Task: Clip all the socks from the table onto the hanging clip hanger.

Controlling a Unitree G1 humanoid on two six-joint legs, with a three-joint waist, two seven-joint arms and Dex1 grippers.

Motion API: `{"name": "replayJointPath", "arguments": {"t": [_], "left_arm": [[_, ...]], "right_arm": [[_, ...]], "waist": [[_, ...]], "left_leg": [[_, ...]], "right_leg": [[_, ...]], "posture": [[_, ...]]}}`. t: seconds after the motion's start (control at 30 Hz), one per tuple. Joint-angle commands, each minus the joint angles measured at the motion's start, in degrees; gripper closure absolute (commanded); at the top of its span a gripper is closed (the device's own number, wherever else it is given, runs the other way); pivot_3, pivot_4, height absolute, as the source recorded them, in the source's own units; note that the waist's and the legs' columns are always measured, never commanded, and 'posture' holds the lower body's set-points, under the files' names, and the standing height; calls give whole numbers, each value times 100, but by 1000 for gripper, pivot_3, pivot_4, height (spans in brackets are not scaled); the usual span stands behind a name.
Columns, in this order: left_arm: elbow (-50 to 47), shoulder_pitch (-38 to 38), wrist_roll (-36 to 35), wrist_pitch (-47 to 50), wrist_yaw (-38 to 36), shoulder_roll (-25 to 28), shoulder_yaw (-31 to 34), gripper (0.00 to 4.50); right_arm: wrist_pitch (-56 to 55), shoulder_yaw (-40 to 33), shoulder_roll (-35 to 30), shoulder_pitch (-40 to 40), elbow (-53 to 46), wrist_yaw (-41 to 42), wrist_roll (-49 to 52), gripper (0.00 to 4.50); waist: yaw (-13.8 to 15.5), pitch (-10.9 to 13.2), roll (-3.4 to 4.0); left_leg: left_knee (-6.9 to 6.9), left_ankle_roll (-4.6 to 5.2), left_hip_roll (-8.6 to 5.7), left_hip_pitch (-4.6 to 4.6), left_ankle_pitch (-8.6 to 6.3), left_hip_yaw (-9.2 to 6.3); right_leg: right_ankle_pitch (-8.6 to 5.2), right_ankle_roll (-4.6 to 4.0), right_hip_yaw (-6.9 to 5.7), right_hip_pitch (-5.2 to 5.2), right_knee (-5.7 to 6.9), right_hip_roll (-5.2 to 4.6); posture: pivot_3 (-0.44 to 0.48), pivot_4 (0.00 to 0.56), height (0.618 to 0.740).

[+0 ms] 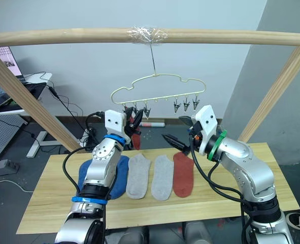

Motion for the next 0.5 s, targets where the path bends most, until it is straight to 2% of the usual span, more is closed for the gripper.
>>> {"name": "replayJointPath", "arguments": {"t": [0.03, 0.5], "left_arm": [[11, -161, 173, -248, 144, 7, -20, 2599], [291, -294, 286, -477, 241, -40, -34, 2599]], "right_arm": [[-104, -19, 14, -112, -210, -17, 30, 0], [-60, -37, -18, -71, -271, -80, 35, 0]], "waist": [[-1, 0, 0], [-12, 0, 0]], "left_leg": [[4, 0, 0, 0, 0, 0], [56, 0, 1, -3, 0, -2]], "right_leg": [[0, 0, 0, 0, 5, 1], [8, 1, 4, 4, 31, 8]], "posture": [[-140, 137, 740], [-153, 131, 740]]}}
